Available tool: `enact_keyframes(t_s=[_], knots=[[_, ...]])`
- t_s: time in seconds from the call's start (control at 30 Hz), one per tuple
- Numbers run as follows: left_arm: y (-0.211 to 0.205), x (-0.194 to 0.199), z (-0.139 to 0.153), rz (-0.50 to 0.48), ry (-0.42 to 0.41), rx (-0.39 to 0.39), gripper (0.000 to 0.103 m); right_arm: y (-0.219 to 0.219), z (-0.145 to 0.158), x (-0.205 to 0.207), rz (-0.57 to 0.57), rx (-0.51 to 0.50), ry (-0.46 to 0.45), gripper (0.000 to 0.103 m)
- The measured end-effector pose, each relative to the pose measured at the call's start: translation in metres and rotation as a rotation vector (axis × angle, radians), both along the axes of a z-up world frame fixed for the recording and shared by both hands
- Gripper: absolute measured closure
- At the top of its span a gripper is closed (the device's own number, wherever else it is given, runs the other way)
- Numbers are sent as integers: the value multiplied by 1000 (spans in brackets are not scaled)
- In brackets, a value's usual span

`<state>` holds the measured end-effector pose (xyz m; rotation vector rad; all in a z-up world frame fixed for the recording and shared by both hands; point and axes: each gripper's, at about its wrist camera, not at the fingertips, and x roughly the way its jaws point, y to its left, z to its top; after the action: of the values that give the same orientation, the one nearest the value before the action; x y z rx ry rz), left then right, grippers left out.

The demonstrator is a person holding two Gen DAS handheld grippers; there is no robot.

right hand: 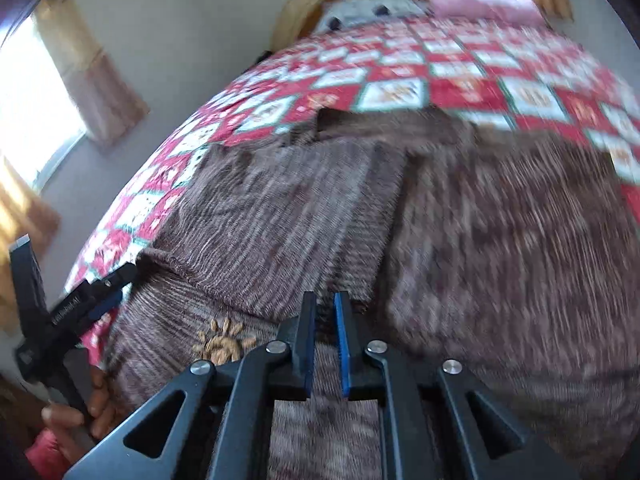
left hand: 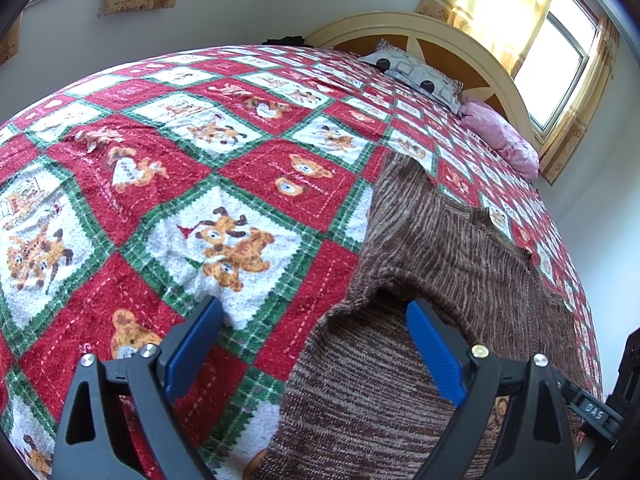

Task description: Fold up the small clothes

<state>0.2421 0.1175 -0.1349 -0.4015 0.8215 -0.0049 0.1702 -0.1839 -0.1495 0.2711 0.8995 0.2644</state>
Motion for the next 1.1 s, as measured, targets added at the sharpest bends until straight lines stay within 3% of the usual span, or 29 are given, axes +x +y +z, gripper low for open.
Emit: enact_keyframes(t_s=[0.1,0.23,0.33,0.4,0.47,0.6,0.7,0.77,0.83,0.9,1.03,1.1], knots=[[3,-2,0,-17,-11,-33,5,-16,10,-21,-44,15,24,93],[9,-13,5,-92,-2,-78,5,-56,51,-83,-101,41,-111,93],[11,-34,13,-189,38,-67,5,-100,87,-145,-185,43,-220,92],[17,-51,16,-239,52,-70,4,-132,109,-190,-259,32,-274,79],[27,-71,17,-286,69,-81,4,-165,127,-239,-344,18,-322,44],[44,-112,20,-338,81,-64,4,-206,158,-339,-504,-68,-408,39],[45,-140,25,-390,71,3,4,-222,179,-405,-623,-187,-464,39],[43,-154,29,-422,59,48,4,-227,189,-439,-674,-207,-512,39],[39,-171,29,-463,53,66,4,-224,195,-460,-664,-191,-543,39],[35,-185,27,-506,63,65,4,-215,192,-460,-600,-166,-517,39],[22,-206,25,-593,70,98,4,-176,150,-419,-336,-18,-352,39],[18,-209,24,-614,77,103,4,-155,123,-398,-246,3,-271,39]])
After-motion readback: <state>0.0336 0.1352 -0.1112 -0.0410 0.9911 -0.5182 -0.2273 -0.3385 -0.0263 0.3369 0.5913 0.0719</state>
